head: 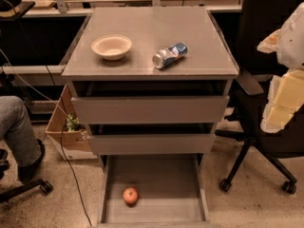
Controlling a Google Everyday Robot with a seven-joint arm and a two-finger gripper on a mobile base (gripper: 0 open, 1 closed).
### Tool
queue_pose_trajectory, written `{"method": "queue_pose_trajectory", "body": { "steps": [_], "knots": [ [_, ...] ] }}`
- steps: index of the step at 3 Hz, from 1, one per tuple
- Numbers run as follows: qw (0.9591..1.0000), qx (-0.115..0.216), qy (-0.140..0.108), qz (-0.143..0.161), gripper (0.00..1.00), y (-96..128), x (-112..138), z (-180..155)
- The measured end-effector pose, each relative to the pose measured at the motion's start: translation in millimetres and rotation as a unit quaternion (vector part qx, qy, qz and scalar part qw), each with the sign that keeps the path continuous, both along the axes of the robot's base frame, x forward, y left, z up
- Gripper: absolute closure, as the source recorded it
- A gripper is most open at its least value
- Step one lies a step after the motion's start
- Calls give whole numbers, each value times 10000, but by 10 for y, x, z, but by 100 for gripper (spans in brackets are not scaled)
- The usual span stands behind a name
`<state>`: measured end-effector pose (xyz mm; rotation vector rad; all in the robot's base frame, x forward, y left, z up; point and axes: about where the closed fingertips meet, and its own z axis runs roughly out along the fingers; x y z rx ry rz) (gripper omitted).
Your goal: Pick apple from bottom drawer and place on counter
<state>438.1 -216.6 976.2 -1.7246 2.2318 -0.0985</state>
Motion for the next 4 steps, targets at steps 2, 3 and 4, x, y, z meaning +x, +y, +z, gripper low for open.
{"method": "queue_pose_trajectory", "body": {
  "steps": [2,3,4],
  "knots": [
    [9992,379,71,53,0,64,91,-389],
    [9927,1157,245,243,0,294,208,-1277],
    [9802,1899,421,368,0,557,303,-2001]
  ]
}}
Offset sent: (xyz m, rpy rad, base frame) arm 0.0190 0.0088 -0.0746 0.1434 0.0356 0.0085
